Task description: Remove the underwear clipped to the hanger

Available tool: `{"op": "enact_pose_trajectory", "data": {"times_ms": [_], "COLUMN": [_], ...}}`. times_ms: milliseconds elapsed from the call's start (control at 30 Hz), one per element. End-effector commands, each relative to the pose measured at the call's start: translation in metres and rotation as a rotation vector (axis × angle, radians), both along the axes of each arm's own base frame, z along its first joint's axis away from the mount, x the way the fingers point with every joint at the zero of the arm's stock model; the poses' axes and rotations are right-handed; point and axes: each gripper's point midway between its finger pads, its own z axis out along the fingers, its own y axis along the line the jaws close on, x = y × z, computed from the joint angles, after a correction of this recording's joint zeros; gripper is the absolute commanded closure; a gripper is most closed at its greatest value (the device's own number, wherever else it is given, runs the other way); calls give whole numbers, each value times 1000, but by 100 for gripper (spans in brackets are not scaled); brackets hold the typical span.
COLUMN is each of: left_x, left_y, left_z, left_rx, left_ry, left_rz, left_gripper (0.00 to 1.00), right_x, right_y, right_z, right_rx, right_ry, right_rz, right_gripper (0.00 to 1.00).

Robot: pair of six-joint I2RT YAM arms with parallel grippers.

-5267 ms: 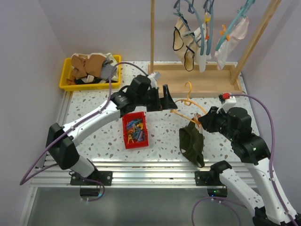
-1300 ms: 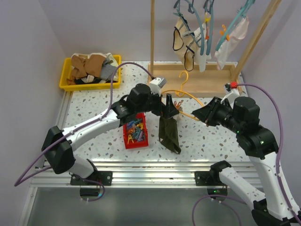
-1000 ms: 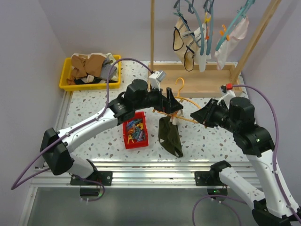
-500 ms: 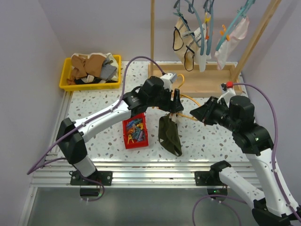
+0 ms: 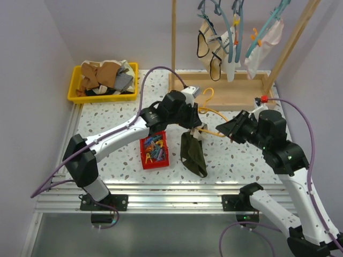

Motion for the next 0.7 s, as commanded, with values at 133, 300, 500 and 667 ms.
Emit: {"op": "enact_pose_trajectory", "data": {"times_ms": [133, 300, 500, 667], "left_x": [12, 16, 7, 0], "left_y": [24, 46, 52, 37], "left_z": [71, 113, 132, 142], "left_rx": [-168, -311, -482, -559], "left_ry": [-182, -267, -259, -200], "left_rz": [151, 275, 316, 265], "left_gripper": [94, 95, 75, 1], "right_x": [-15, -30, -28, -15], "right_y": [-9, -24, -38, -15], "right_z": [-38, -45, -32, -22], "right_rx": [320, 540, 582, 457], "right_ry": [310, 318, 253, 198], "right_rz": [-318, -454, -518, -348], "right_gripper": [100, 100, 100, 100]}}
